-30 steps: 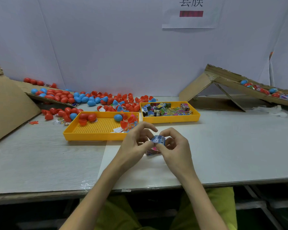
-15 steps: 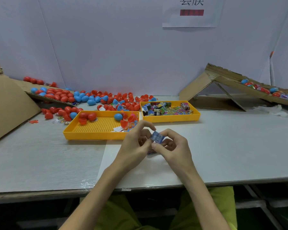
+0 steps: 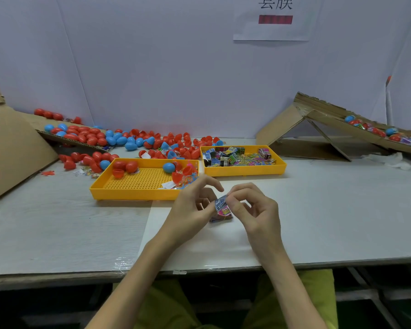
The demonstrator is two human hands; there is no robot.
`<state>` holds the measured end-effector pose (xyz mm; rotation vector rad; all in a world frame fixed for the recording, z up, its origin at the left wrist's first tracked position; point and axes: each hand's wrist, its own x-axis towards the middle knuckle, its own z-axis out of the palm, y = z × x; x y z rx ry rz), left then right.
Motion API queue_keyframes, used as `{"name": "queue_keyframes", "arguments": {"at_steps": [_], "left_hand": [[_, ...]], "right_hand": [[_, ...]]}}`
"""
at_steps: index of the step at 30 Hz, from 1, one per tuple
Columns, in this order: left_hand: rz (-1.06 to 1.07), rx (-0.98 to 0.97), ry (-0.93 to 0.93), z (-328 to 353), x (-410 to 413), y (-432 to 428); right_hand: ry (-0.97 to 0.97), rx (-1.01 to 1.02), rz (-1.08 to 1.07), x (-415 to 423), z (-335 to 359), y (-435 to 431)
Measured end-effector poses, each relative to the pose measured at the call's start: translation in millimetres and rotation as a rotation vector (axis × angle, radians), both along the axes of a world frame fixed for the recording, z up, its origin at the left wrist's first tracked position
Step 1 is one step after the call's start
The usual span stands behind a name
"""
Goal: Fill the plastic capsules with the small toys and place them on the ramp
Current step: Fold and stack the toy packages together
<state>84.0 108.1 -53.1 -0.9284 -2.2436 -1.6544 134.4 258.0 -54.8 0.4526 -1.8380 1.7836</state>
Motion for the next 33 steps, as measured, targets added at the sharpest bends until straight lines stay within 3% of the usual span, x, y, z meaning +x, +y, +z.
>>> {"name": "queue_keyframes", "arguments": {"at_steps": [9,18,23,26,28,30,33], "left_hand": [[-0.069,0.113,-0.109,4.8,2.3,-3.3],[-0.022,0.041,-0.035,0.8,-1.3,-2.6],[-0.039,0.055,-0.068,4.0,-1.5,-6.6],[-0.143,0.158,-0.158,13.9,-2.4,-18.0],[-0.027,0.195,-0.120,21.9,-9.1,-28.8],[0.224,0.164,-0.047,27.9,-26.2,-40.4],[0.554,-0.123,-0.020,38.2,-68.1,-53.2]], "right_hand": [[-0.048,0.005,0.027,1.9,1.5,-0.4],[-0.052,-0.034,0.060,2.4,2.2,-0.2],[-0.155,-0.017,0.068,0.3,1.0,-1.1],[-0.211,-0.033,0.025,-3.3,-1.5,-0.7],[-0.226,-0.091,0.009,-4.3,-1.5,0.1],[-0.229,-0.110,-0.003,-4.5,-0.4,0.0],[-0.241,-0.100,-0.046,-5.0,0.5,-1.1]]}}
